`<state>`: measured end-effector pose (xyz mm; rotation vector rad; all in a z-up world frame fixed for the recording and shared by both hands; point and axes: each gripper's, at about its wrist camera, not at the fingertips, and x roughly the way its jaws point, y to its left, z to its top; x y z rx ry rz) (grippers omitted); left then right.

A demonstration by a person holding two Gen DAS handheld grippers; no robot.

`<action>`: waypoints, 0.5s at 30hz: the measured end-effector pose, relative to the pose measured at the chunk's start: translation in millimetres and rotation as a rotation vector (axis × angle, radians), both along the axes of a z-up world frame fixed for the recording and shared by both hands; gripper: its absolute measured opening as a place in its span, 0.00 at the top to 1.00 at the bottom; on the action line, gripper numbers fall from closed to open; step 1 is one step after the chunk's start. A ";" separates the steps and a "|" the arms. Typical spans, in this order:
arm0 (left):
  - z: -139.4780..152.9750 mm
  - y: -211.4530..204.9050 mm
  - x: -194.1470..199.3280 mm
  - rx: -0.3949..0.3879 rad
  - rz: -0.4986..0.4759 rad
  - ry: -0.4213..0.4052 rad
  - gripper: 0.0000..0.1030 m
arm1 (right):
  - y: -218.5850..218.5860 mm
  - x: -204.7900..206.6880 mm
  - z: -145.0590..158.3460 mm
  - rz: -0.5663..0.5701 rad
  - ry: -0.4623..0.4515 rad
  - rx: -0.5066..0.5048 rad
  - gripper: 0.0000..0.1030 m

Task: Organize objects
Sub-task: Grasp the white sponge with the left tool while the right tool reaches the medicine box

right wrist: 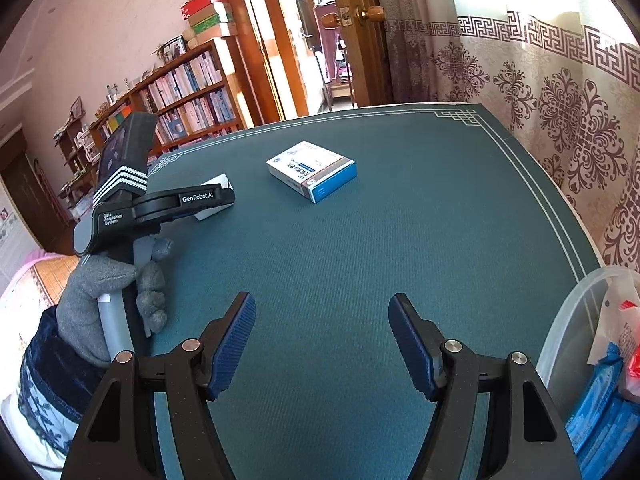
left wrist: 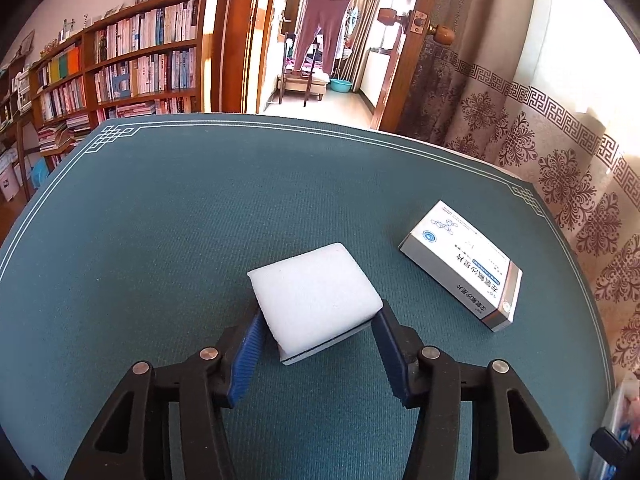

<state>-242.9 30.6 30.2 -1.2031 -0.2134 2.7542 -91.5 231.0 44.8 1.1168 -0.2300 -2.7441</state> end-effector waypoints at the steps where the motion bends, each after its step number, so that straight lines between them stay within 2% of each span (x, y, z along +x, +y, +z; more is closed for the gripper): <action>1: 0.9 -1.3 1.1 0.009 0.000 0.005 0.45 | -2.6 -6.4 2.8 0.002 0.001 0.002 0.32; 8: 4.9 -0.5 7.6 -0.002 0.007 0.042 0.45 | -13.4 -73.5 4.3 0.044 -0.042 -0.023 0.32; 15: 3.2 -8.1 5.2 0.031 0.031 0.034 0.45 | -4.5 -150.7 -0.7 -0.009 -0.077 -0.004 0.32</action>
